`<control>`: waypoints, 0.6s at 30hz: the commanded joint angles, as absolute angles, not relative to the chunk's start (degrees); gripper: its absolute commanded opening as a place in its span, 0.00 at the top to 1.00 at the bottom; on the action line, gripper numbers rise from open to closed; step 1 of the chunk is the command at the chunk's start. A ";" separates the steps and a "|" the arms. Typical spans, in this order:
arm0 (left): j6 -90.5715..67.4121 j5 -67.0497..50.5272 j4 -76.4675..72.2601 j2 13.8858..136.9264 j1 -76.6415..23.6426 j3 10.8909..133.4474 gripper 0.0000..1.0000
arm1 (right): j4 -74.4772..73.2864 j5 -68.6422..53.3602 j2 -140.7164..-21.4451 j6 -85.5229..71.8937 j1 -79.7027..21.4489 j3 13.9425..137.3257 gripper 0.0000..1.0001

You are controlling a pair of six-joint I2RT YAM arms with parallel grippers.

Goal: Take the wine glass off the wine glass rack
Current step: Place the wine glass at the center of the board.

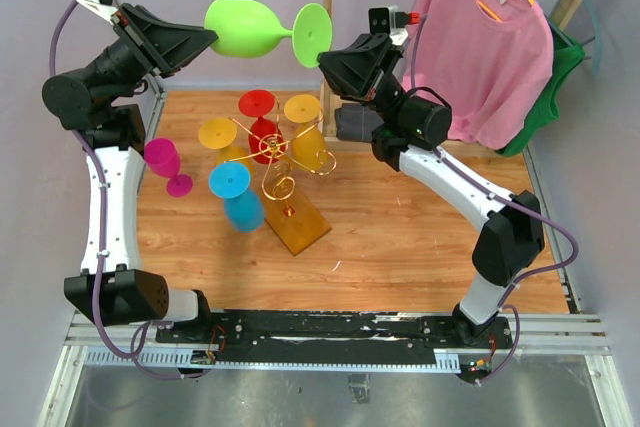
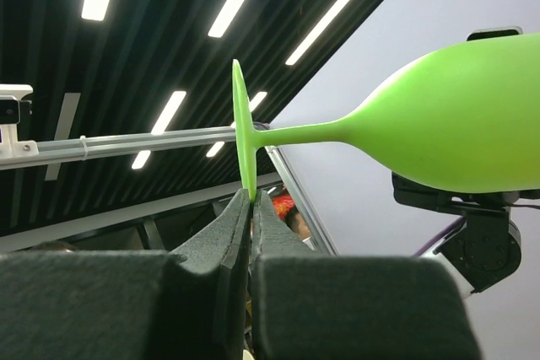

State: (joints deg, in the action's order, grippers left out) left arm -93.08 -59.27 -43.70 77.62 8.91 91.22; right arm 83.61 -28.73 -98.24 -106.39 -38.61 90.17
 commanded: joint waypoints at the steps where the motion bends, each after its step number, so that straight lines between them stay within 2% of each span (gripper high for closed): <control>1: -94.02 -59.77 -45.95 76.46 8.62 91.63 0.72 | 88.66 -29.57 -98.28 -107.81 -39.64 92.64 0.99; 10: -95.16 -59.50 -47.02 76.16 8.70 92.78 0.96 | 89.62 -30.79 -98.31 -108.39 -39.59 90.63 0.98; 12: -95.47 -59.42 -47.41 75.99 8.67 92.83 1.00 | 89.87 -31.13 -98.28 -108.37 -39.59 90.00 0.94; 18: -96.86 -58.93 -49.20 75.50 8.62 92.72 1.00 | 90.04 -31.77 -97.40 -107.60 -39.34 86.82 0.78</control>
State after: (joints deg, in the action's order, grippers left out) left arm -96.33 -58.81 -46.26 77.12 8.91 91.29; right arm 86.28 -29.69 -98.39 -108.18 -38.61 88.84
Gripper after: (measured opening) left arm 0.174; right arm 0.180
